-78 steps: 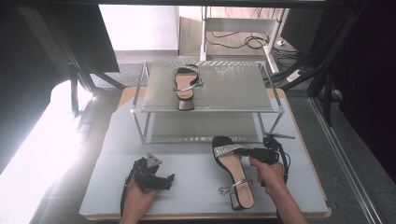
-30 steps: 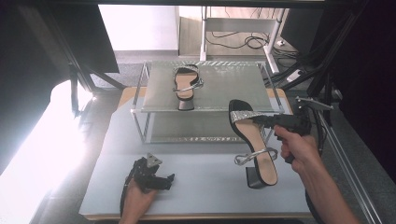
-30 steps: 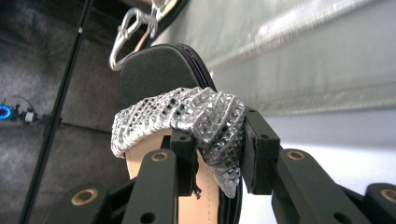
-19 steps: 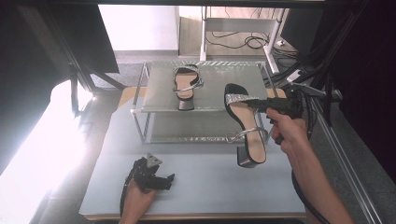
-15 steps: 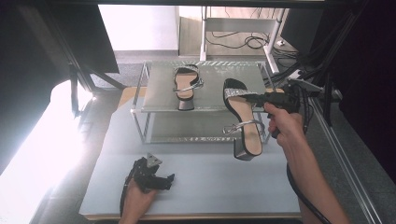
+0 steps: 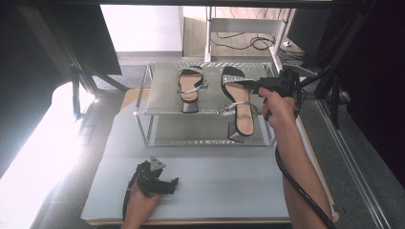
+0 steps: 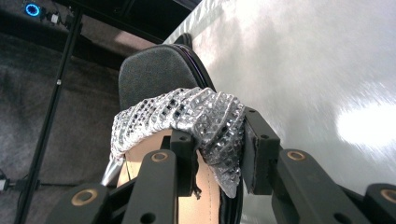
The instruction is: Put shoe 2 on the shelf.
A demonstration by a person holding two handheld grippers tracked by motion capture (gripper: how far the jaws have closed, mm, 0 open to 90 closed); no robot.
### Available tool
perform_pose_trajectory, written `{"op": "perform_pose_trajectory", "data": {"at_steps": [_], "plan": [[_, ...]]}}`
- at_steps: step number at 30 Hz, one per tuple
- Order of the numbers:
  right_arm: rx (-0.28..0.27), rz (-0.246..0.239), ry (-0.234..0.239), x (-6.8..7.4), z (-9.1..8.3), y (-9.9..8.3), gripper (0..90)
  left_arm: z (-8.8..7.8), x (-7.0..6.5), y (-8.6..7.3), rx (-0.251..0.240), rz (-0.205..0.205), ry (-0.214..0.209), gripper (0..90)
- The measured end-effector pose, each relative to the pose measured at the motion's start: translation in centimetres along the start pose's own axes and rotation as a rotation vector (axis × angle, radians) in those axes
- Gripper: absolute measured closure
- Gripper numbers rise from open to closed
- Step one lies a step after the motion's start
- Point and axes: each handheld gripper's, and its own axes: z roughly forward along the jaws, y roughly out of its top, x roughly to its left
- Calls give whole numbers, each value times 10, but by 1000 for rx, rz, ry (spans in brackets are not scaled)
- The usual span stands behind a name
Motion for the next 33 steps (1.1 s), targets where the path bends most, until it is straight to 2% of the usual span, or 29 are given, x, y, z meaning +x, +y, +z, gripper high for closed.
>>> {"op": "perform_pose_trajectory", "data": {"at_steps": [7,16,25,33], "plan": [[6,19,-10,4,26,16,696,0,0,0,-2,0,0,0],[11,35,-41,-2,59,33,696,0,0,0,0,1,-1,0],[-1,32,-60,2,79,49,696,0,0,0,0,1,-1,0],[7,27,-79,4,95,55,695,0,0,0,0,2,-1,0]]}}
